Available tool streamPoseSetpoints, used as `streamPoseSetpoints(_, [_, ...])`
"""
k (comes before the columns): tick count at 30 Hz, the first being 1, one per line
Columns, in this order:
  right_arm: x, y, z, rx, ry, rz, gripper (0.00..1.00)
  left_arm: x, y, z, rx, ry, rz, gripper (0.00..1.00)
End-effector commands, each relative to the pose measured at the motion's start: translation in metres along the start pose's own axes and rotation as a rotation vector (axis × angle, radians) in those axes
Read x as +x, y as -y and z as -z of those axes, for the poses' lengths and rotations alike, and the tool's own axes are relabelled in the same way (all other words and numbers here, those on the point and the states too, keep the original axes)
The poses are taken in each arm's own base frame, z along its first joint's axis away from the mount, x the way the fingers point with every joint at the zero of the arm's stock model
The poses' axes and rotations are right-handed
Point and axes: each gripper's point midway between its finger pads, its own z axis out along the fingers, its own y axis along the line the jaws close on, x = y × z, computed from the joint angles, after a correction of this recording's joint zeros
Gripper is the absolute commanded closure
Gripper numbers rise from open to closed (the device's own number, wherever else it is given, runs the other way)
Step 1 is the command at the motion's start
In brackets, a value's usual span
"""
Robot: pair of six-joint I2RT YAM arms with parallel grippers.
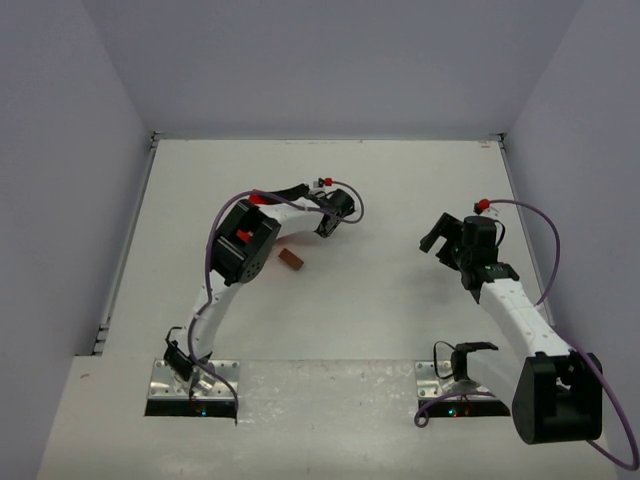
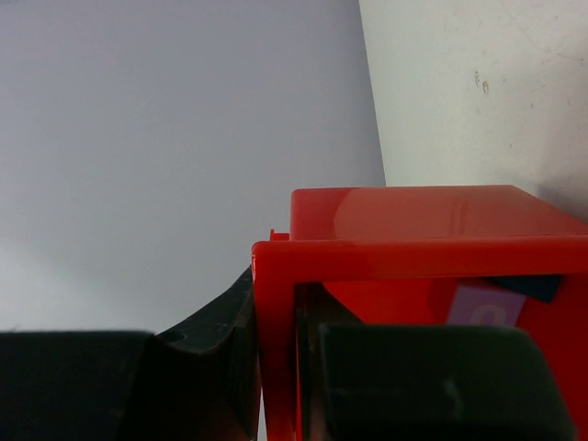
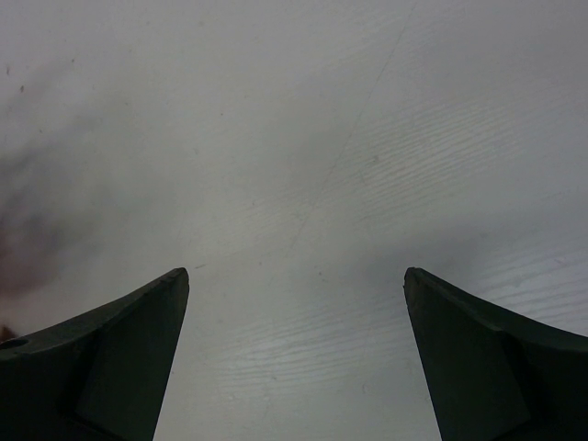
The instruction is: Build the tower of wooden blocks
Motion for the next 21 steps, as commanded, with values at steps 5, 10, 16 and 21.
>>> streamPoseSetpoints(5, [-0.02, -0.007, 0.002, -0.006, 0.052, -0.006, 0.01, 0.021, -0.048, 0.011, -0.146, -0.063, -0.018, 1.0])
streamPoseSetpoints(10, [-0.02, -0.007, 0.001, -0.008, 0.047, -0.007, 0.01, 0.015, -0.035, 0.018, -0.142, -0.049, -0.09, 1.0])
streamPoseSetpoints(16, [-0.018, -0.008, -0.001, -0.009, 0.034, -0.005, 0.01, 0.011, -0.025, 0.029, -0.103, -0.005, -0.1, 1.0])
streamPoseSetpoints(21, [-0.018, -0.009, 0.0, -0.014, 0.033, -0.004, 0.01, 0.006, -0.017, 0.037, -0.106, 0.018, -0.123, 1.0])
